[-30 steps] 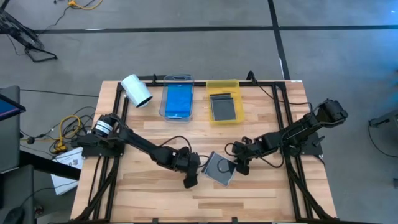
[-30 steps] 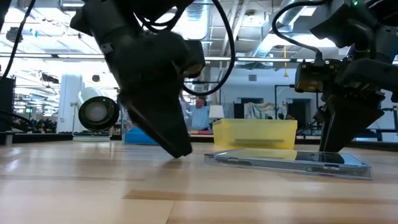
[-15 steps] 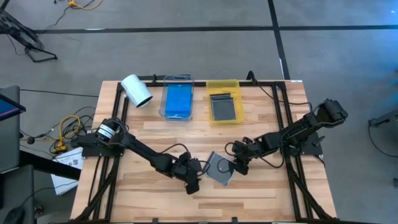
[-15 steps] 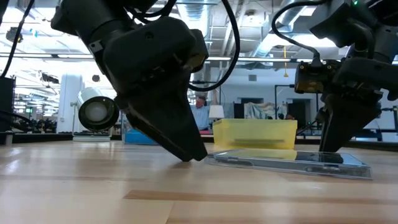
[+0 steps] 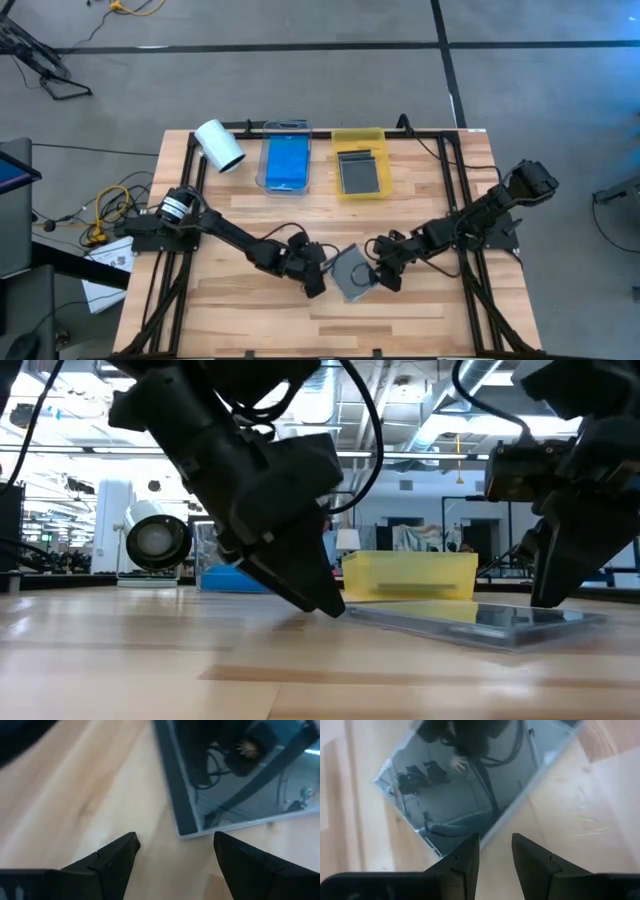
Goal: Pick & place jewel cases by type
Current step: Put the black CD case into the yellow bin
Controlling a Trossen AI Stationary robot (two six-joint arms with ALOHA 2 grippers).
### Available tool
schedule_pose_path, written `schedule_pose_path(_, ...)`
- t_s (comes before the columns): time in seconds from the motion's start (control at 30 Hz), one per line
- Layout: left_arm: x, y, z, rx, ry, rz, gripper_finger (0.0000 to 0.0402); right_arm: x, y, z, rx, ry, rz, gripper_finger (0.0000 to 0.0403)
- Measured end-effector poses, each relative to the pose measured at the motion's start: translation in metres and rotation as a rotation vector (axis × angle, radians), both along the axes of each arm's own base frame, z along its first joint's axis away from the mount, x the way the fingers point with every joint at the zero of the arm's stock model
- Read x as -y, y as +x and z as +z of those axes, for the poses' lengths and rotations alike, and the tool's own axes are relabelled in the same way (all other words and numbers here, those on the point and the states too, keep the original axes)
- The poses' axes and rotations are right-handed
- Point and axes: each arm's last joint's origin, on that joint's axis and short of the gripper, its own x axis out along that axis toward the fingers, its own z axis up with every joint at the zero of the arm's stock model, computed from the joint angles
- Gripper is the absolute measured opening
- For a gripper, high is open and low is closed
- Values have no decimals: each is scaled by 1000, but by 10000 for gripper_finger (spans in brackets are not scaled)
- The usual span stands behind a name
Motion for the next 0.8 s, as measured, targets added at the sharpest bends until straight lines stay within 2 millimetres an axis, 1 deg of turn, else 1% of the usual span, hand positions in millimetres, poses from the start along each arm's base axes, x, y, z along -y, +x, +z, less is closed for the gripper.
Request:
schedule_pose_path(0.3,-30,6,-1,-21,12,86,265,-18,4,7,109,80,7,108)
schedule_pose_path(0.4,-37,7,-1,-39,-11,78,265,-21,2,5,93,94,-16,108)
schedule_pose_path(0.57,-32,3,-1,-80,-10,34,265,-25,-4,5,55,82,-12,108)
schedule_pose_path(0.67,-24,1,-1,-91,1,-29,265,-25,-6,4,25,95,-19,108)
schedule_pose_path(0.8,-10,-3,-2,-88,19,-62,265,-22,-7,1,-15,137,-78,108)
